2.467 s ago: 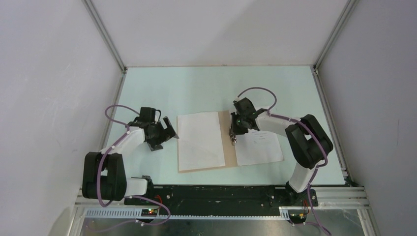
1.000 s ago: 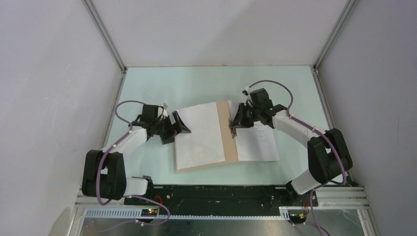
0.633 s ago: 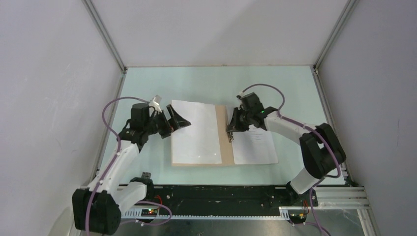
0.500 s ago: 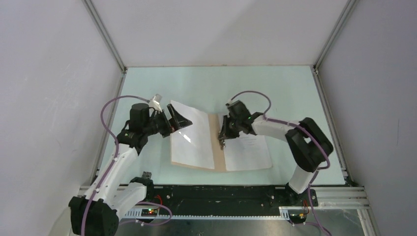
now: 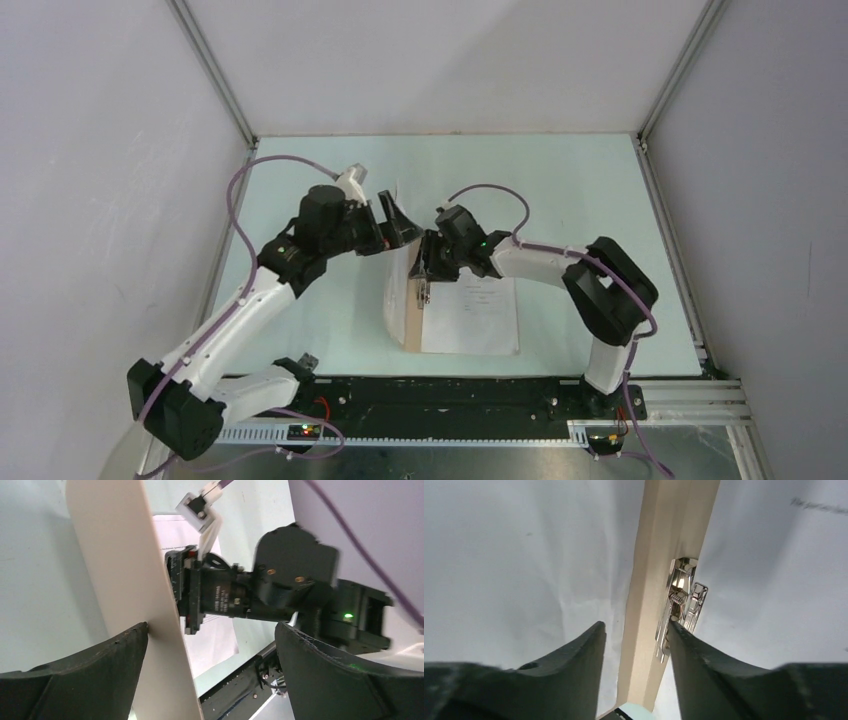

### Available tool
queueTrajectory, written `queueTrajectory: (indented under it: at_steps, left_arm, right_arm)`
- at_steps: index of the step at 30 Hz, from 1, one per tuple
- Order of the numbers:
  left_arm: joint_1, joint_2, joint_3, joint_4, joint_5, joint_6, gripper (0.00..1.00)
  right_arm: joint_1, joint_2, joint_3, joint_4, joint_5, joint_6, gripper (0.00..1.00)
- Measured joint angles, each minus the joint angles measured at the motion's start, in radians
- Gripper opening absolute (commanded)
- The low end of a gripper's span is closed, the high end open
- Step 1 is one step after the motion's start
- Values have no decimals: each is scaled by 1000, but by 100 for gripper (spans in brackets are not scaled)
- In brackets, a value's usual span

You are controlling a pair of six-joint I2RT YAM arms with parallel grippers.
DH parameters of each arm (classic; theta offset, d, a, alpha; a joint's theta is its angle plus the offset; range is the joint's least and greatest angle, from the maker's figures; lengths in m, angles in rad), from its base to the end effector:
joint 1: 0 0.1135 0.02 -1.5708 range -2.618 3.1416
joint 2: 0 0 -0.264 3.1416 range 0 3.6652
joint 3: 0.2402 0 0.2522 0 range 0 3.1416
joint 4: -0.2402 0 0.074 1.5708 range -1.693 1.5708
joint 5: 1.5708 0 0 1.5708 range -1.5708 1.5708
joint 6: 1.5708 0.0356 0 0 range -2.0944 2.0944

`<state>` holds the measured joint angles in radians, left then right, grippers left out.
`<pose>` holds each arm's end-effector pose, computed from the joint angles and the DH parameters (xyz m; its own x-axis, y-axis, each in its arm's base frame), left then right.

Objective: Put the files into the folder

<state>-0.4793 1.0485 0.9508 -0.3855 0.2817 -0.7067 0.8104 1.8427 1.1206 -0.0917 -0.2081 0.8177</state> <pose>0.2028 -0.1166 0.3278 -0.7430 -0.3168 -0.5896 0.2353 0.7010 -0.6732 0.2629 0.2870 0.1718 -0.9312 0.0568 -0.3601 -0.1862 0.7751 0.6037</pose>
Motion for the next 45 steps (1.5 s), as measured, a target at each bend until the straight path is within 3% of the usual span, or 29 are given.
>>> queueTrajectory:
  at_steps: [9, 16, 22, 28, 35, 40, 42, 45]
  left_arm:
    - [-192, 166, 132, -19, -187, -3, 100]
    - [-321, 327, 254, -29, -299, -24, 100]
    - [-415, 491, 363, -16, -316, -51, 100]
    - [-421, 636, 321, 89, -293, -83, 100]
    - [-368, 789, 145, 307, -188, -119, 100]
    - [-334, 808, 133, 415, -140, -129, 100]
    - [-328, 797, 133, 408, -142, -122, 100]
    - [-318, 726, 133, 317, -167, -86, 100]
  right_arm:
    - [-127, -334, -46, -99, 47, -22, 71]
    - [-330, -620, -250, -203, 100, -60, 74]
    - [-445, -792, -339, -341, 138, -101, 76]
    - [-511, -940, -356, -420, 156, -138, 77]
    - [-505, -963, -375, -455, 159, -149, 80]
    - [-470, -929, -377, -452, 158, -151, 82]
    - [-461, -909, -377, -444, 156, -153, 97]
    - [-452, -875, -374, -435, 143, -161, 99]
